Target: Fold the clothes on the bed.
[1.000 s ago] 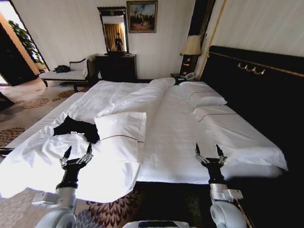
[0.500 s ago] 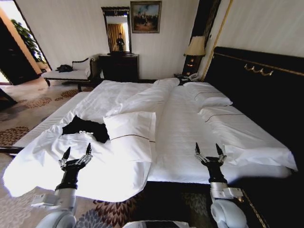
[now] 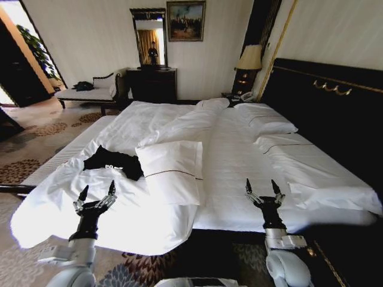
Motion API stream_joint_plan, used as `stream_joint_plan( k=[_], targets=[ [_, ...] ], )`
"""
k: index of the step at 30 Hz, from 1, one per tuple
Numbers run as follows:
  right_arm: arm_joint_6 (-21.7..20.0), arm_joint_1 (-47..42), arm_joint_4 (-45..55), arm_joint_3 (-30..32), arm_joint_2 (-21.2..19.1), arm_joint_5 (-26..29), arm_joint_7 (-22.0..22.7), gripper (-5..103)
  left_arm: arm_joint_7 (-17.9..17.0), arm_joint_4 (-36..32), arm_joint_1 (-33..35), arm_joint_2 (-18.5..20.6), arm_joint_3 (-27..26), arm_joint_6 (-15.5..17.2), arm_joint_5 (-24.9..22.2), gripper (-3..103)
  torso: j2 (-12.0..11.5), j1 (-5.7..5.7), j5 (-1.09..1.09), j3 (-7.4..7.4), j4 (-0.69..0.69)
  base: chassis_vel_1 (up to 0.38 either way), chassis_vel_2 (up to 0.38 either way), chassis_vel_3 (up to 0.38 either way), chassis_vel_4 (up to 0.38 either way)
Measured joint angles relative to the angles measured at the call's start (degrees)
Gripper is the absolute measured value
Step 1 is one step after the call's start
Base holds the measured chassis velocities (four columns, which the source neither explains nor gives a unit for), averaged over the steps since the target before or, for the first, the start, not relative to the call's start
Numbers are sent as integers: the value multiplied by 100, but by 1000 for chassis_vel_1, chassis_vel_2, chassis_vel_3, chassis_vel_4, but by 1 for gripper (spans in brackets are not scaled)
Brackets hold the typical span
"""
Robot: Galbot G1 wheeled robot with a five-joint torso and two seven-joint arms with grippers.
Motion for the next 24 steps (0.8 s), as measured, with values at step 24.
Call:
stream_joint_plan(
  k=[24],
  targets=[
    [44,-53,-17,13,29,-17,-90,100,-24,-68,-5,-14,-26,-15,-24,100,0,0,0,0,0,45,141,-42,-135]
  ],
)
